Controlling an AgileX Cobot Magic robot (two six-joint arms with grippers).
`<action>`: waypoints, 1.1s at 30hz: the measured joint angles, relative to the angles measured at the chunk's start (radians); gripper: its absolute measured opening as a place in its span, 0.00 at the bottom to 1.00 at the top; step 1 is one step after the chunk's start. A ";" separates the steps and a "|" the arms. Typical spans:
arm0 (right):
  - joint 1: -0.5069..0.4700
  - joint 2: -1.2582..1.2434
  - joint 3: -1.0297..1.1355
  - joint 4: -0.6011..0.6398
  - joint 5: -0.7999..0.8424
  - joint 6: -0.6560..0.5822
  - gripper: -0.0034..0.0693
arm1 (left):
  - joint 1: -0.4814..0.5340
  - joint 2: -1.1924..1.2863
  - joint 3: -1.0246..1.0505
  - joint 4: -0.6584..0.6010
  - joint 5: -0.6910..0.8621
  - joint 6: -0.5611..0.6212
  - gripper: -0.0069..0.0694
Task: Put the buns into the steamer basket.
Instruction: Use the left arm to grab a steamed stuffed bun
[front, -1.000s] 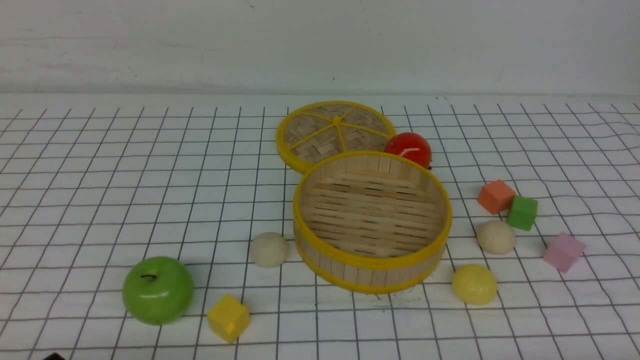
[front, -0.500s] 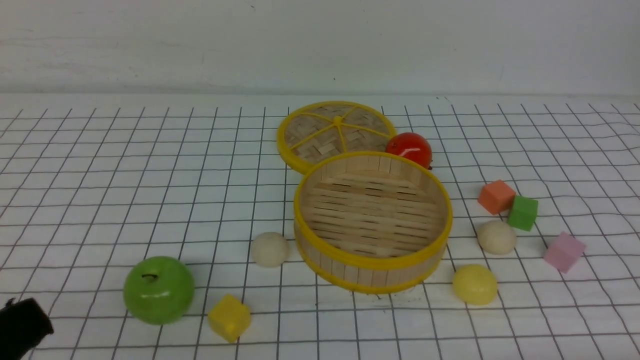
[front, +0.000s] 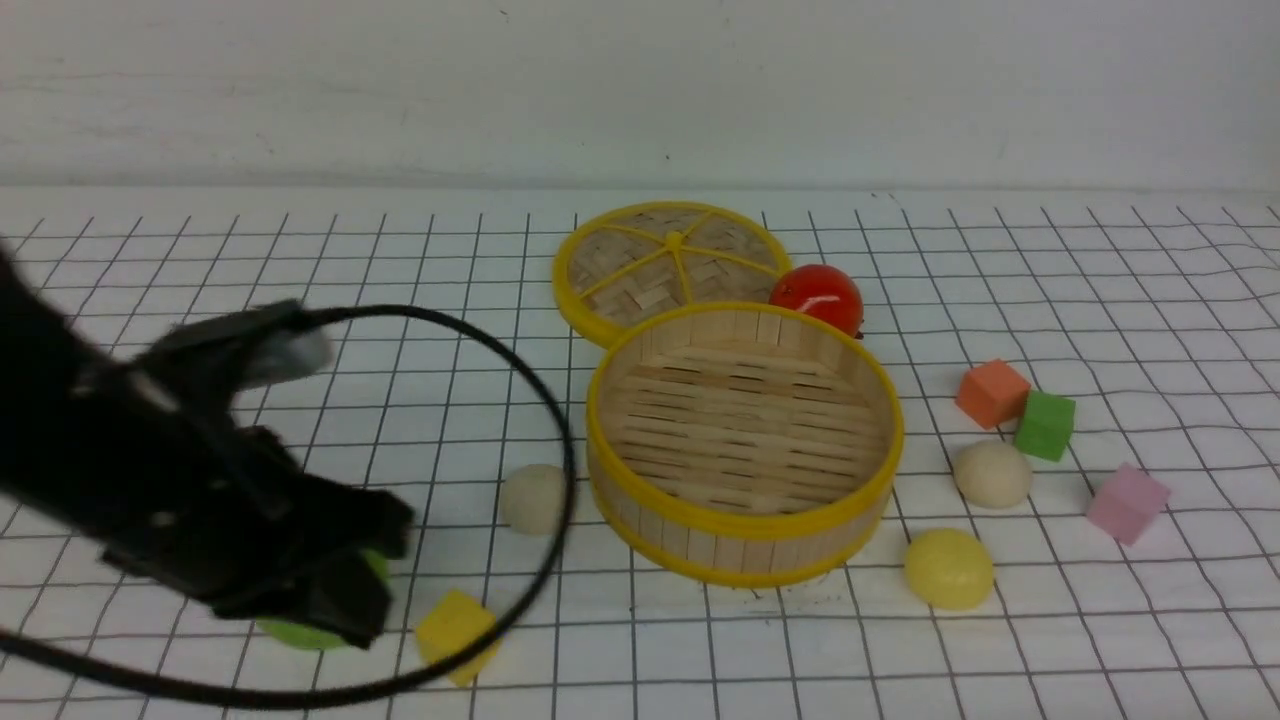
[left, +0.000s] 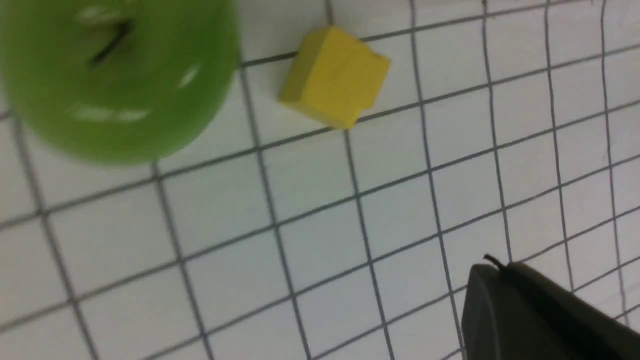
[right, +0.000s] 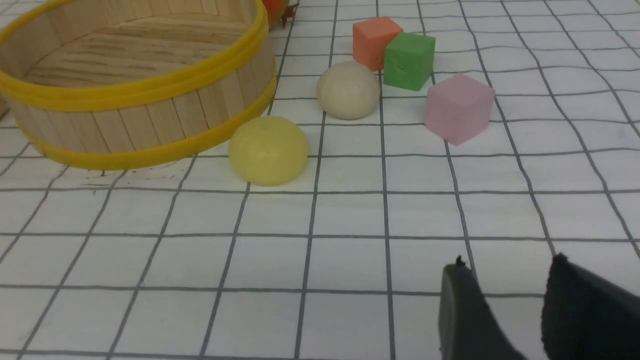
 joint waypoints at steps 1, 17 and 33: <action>0.000 0.000 0.000 0.000 0.000 0.000 0.38 | -0.064 0.046 -0.046 0.040 -0.010 -0.028 0.07; 0.000 0.000 0.000 0.000 0.000 0.000 0.38 | -0.085 0.464 -0.413 0.299 -0.118 -0.150 0.18; 0.000 0.000 0.000 0.000 0.000 0.000 0.38 | -0.053 0.553 -0.431 0.217 -0.244 -0.024 0.53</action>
